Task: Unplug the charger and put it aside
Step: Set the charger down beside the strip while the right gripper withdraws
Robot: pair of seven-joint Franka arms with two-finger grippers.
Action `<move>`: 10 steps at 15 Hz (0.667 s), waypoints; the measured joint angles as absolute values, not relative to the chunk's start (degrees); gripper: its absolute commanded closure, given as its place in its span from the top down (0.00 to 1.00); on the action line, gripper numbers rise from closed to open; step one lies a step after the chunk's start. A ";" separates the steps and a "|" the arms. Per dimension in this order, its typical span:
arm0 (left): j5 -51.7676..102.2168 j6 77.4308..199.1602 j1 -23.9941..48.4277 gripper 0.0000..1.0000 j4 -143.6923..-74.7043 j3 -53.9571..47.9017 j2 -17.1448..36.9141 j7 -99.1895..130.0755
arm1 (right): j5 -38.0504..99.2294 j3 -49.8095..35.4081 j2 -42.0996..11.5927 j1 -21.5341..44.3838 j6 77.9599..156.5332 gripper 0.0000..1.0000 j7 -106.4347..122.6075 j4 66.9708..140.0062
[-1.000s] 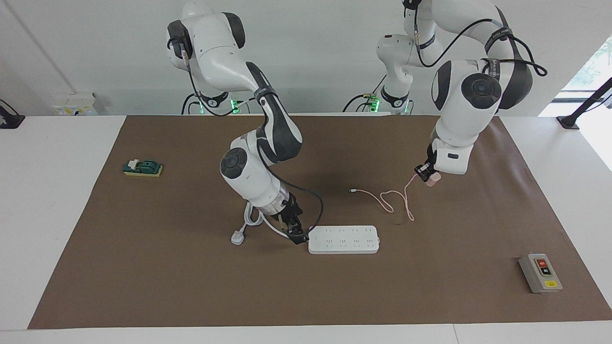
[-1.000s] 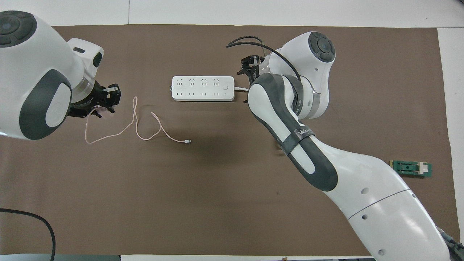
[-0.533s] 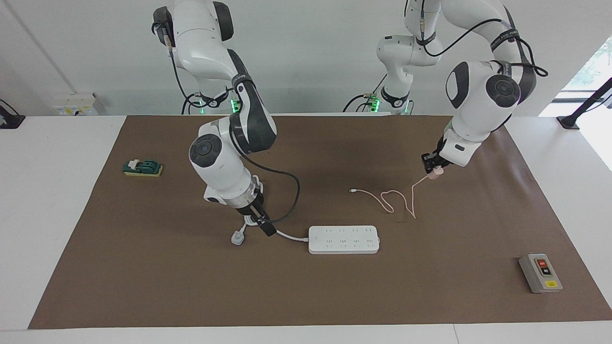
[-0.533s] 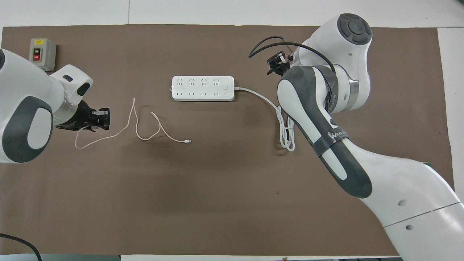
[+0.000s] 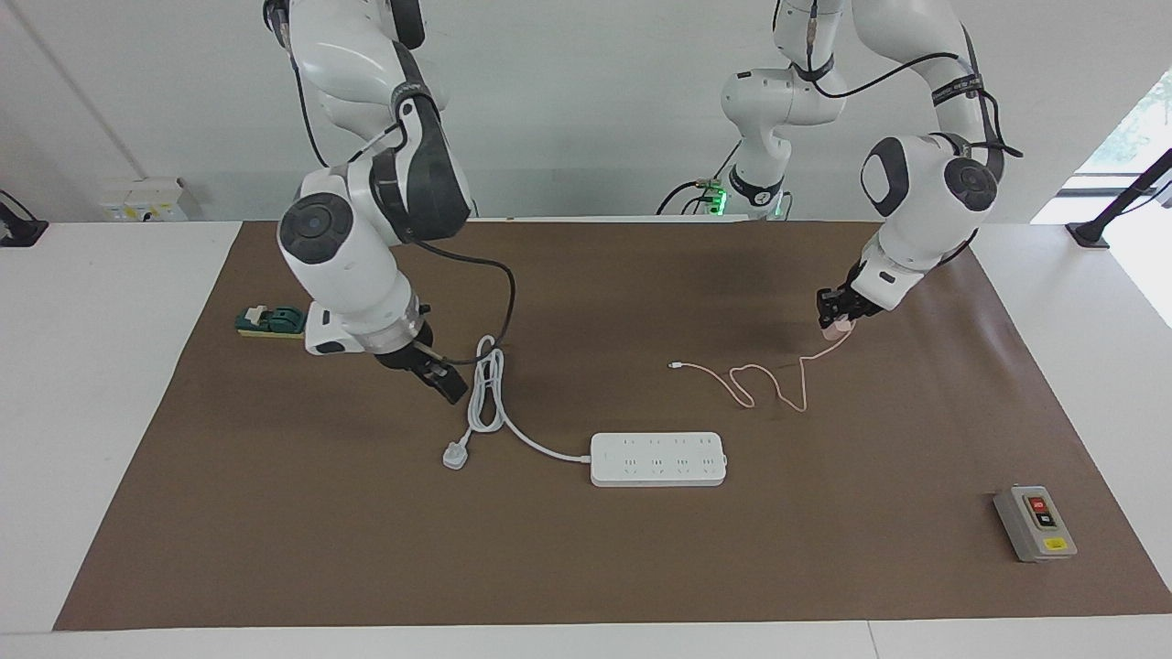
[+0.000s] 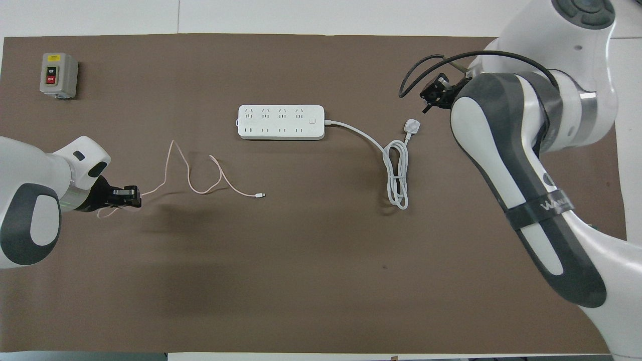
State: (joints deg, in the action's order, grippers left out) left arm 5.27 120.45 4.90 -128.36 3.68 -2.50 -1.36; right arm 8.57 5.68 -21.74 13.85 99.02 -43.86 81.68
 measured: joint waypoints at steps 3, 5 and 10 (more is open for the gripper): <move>5.33 124.44 2.41 0.38 -132.13 3.71 -2.71 -5.21 | 8.49 5.74 -18.61 11.43 95.95 1.00 -40.46 81.78; 5.36 125.47 0.71 0.61 -133.50 3.70 -2.73 -7.33 | 7.71 5.77 -17.26 10.68 93.14 1.00 -38.16 81.85; 5.38 127.33 -2.23 1.00 -134.57 3.70 -2.74 -11.16 | 6.81 5.80 -15.69 8.80 89.47 1.00 -31.26 81.91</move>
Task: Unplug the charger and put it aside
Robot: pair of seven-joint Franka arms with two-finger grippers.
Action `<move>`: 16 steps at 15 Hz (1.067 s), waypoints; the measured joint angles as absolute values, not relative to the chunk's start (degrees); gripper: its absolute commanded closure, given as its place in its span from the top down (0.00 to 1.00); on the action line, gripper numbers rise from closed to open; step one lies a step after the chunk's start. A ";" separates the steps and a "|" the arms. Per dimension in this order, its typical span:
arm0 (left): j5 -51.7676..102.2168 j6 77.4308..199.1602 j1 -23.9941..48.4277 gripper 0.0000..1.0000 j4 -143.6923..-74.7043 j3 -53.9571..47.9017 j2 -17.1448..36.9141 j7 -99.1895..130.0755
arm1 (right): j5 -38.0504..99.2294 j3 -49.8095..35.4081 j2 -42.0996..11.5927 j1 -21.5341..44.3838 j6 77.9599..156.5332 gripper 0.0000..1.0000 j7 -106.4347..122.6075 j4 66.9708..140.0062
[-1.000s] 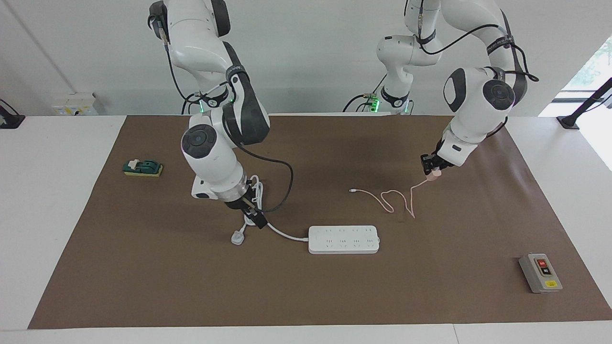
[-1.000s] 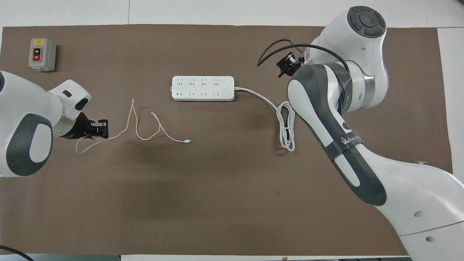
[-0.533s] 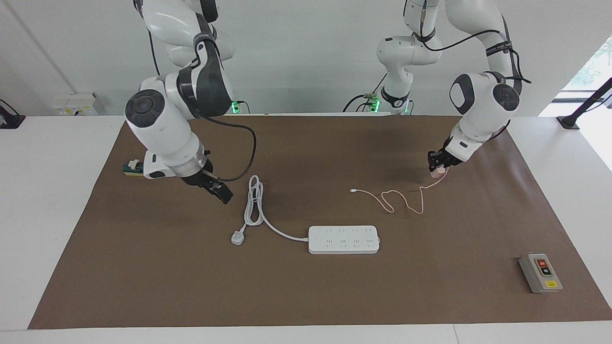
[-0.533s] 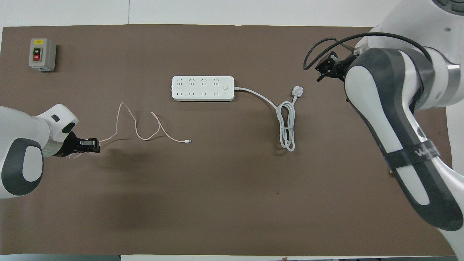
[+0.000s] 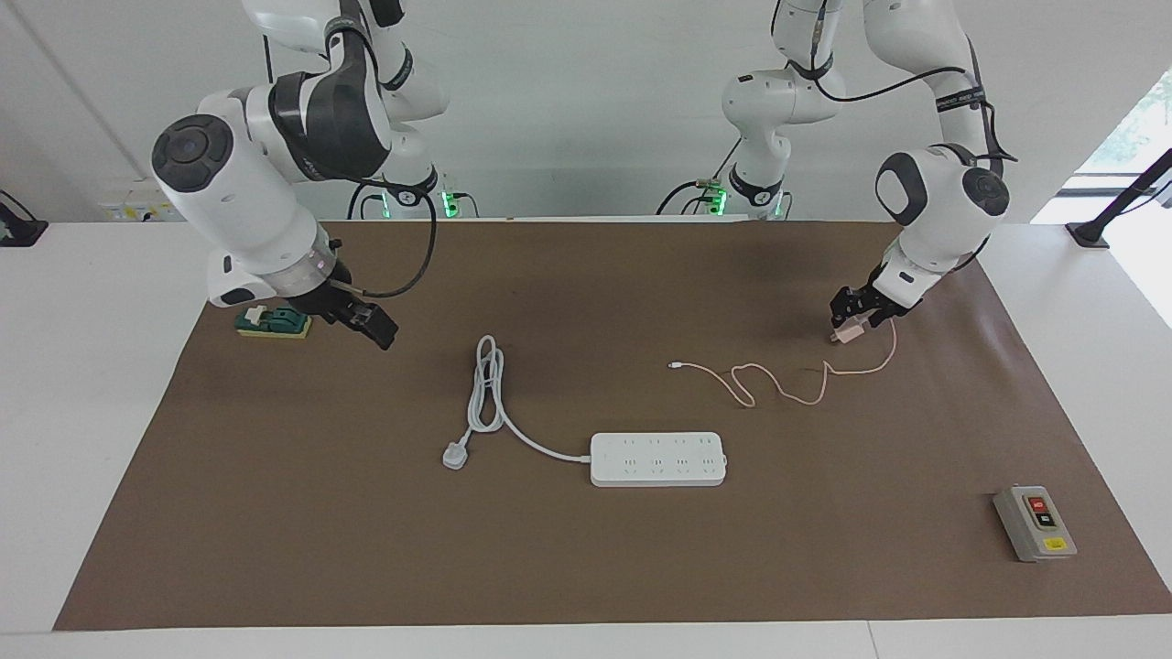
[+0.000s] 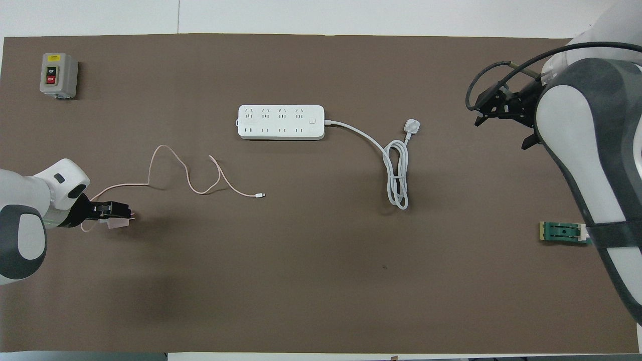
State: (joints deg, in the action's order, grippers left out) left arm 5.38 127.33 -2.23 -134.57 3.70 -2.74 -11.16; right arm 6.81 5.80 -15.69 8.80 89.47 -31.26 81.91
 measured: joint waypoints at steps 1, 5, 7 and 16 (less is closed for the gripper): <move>5.38 127.43 -2.81 1.00 -134.57 3.71 -2.75 -12.11 | 6.81 5.80 -15.18 8.61 88.79 1.00 -30.88 82.02; 5.46 127.12 -3.79 1.00 -133.15 3.71 -2.99 -13.79 | 6.81 5.79 -12.47 8.54 87.74 1.00 -30.85 83.58; 5.56 124.28 -3.76 1.00 -129.67 3.40 -3.20 -13.79 | 6.81 5.79 -11.95 8.54 87.75 1.00 -30.85 83.94; 5.81 99.53 -1.49 1.00 -102.17 1.85 -0.73 -0.32 | 6.80 5.60 -11.89 8.52 87.18 1.00 -30.51 84.14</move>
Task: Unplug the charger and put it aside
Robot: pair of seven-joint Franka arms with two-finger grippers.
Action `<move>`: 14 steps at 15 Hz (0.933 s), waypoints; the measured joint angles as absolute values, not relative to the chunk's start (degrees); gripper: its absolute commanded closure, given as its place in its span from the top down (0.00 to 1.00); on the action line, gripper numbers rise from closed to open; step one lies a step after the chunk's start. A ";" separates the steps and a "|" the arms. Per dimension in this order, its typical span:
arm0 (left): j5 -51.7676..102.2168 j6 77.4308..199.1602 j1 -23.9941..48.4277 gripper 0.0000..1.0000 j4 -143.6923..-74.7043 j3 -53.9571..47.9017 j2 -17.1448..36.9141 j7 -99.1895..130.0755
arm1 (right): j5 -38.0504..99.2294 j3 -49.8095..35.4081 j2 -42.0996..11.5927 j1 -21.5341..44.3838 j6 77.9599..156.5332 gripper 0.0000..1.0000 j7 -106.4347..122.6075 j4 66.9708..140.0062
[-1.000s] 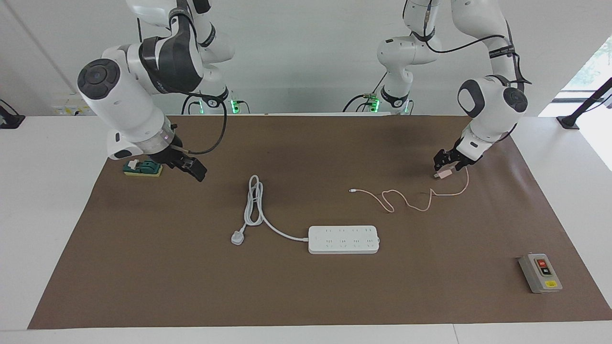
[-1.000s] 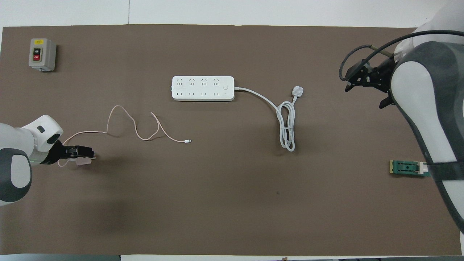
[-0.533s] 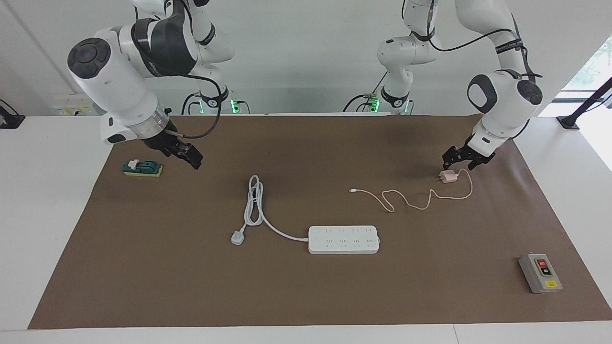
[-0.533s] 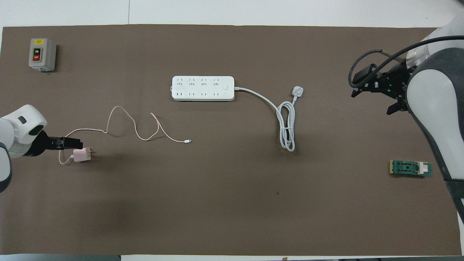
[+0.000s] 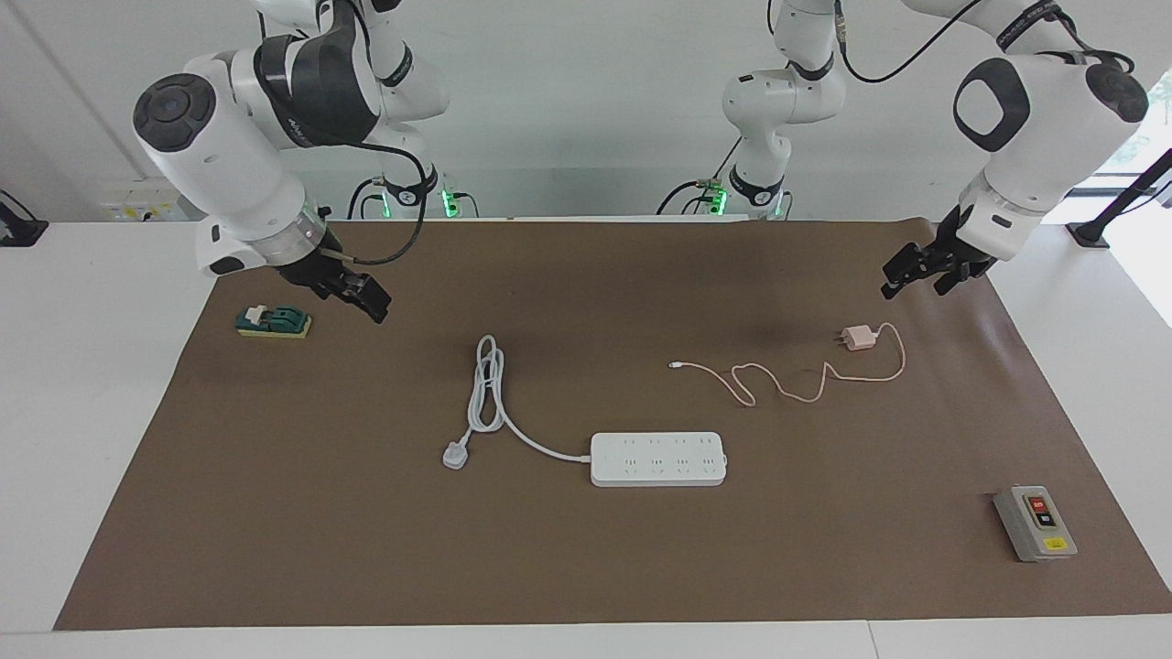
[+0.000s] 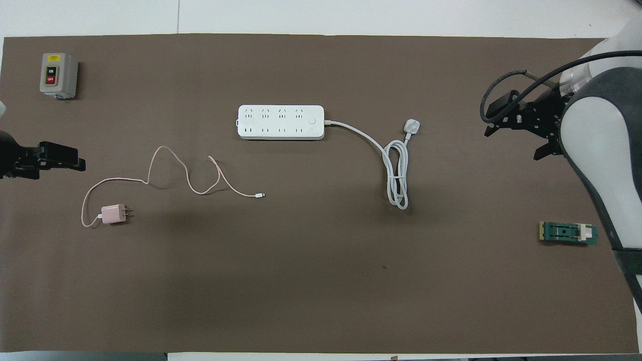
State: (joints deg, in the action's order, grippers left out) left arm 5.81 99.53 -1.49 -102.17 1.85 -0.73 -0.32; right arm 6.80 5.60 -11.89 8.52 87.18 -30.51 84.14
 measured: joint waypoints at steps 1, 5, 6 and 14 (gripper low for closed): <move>5.77 98.47 -0.98 1.00 -100.50 1.87 -0.39 -0.01 | 6.77 5.70 -11.84 8.51 86.78 1.00 -29.56 84.15; 4.19 88.54 1.75 1.00 -96.98 1.74 -0.12 6.14 | 4.87 5.94 -11.65 8.46 85.88 1.00 -24.84 84.20; 2.20 87.95 2.64 1.00 -96.79 1.72 -0.12 6.85 | 4.23 6.02 -11.65 8.46 85.87 1.00 -22.59 84.24; -0.74 90.39 4.48 1.00 -101.67 1.98 -2.84 7.92 | 2.89 6.58 -9.90 8.17 85.92 1.00 -13.57 85.20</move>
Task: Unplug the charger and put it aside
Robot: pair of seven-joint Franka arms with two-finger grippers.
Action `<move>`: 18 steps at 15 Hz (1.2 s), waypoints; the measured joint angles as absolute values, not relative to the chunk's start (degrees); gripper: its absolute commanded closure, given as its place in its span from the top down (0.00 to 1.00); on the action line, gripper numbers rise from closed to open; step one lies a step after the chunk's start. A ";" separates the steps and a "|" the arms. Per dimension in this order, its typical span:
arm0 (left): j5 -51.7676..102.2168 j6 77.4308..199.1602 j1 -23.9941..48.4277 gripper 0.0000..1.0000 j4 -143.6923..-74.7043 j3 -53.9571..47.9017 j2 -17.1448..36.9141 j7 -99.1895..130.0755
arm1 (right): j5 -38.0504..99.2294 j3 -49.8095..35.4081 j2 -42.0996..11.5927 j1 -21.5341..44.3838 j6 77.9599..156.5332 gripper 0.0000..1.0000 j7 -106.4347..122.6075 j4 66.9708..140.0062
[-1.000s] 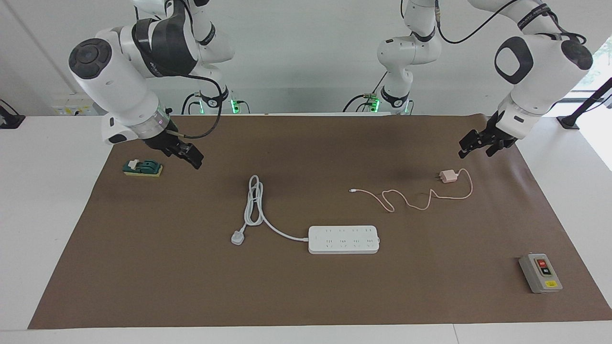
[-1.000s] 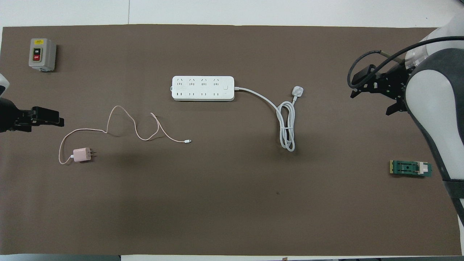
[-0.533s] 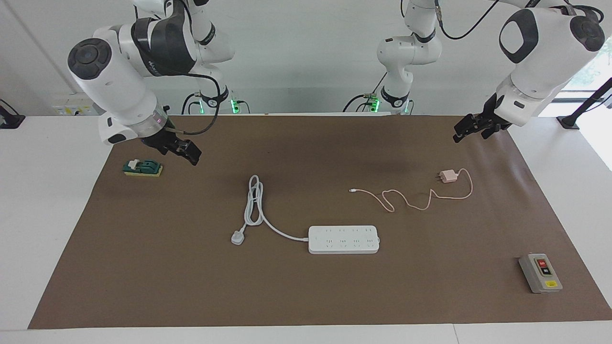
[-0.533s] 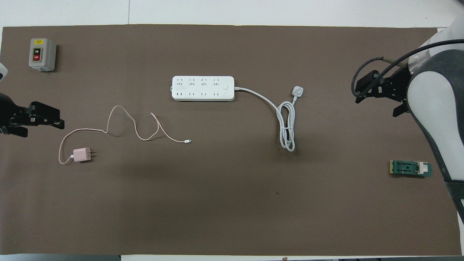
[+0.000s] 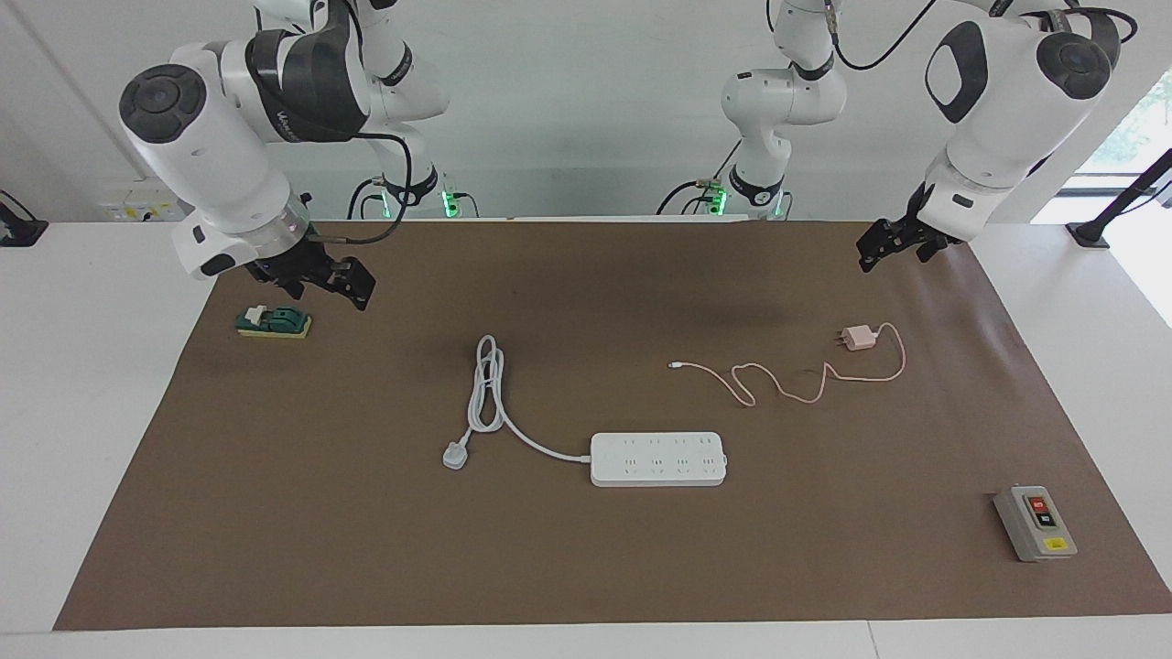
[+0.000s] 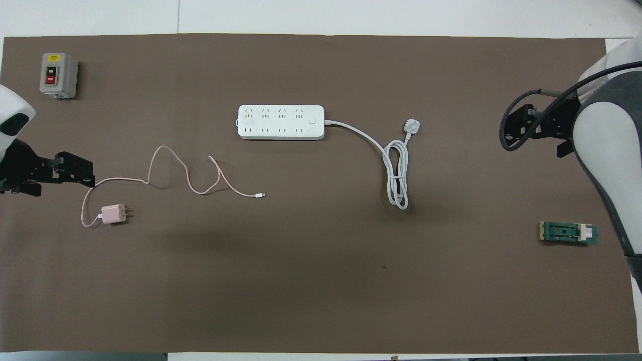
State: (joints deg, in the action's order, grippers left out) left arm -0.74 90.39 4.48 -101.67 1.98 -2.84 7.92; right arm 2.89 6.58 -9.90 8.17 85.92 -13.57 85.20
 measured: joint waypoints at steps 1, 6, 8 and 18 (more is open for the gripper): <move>-0.78 89.29 4.42 1.00 -101.62 2.25 -2.95 7.92 | 2.88 6.59 -9.06 7.75 85.92 1.00 -12.39 85.85; -0.86 89.23 2.17 1.00 -101.53 3.47 -3.65 4.43 | 2.87 6.68 -6.01 5.93 88.56 1.00 -10.62 89.50; -0.86 91.77 2.24 1.00 -101.73 3.23 -3.57 4.32 | 2.87 6.74 -4.84 5.47 88.86 1.00 -10.62 90.44; -0.95 94.99 -0.48 1.00 -101.79 -3.24 -0.64 4.28 | 2.86 8.35 1.00 3.23 90.57 1.00 -9.29 96.90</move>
State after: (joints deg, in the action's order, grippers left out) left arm -0.95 94.99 -0.48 -101.79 -3.24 -0.64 4.28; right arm 2.86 8.35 1.00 3.23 90.57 -9.29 96.90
